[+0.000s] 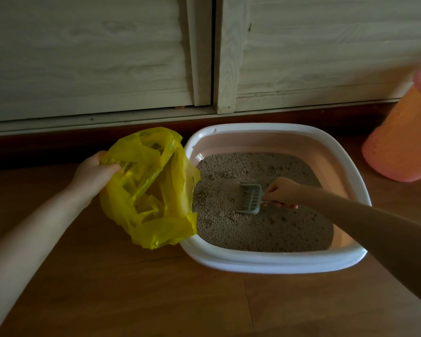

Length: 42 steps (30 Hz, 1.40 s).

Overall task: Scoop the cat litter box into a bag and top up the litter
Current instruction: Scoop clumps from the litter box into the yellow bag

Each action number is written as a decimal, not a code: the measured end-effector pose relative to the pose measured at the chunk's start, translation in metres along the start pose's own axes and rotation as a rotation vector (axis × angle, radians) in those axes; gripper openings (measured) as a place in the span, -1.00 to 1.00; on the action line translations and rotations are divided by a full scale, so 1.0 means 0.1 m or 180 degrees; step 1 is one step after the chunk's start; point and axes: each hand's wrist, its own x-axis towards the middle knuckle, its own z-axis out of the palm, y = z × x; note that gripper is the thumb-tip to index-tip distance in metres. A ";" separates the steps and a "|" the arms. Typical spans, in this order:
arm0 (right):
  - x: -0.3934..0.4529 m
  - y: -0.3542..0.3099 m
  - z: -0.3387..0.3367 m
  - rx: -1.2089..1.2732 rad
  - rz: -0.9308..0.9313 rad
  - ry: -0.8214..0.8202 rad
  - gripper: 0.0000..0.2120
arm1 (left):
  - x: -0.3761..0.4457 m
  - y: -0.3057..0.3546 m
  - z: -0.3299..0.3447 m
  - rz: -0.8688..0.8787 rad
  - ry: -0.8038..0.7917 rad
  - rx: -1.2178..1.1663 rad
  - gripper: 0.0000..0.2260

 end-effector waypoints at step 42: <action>0.25 -0.08 0.35 0.1085 -0.0732 -0.0108 -0.78 | 0.60 -0.61 -0.24 0.0061 -0.0062 0.0096 -0.92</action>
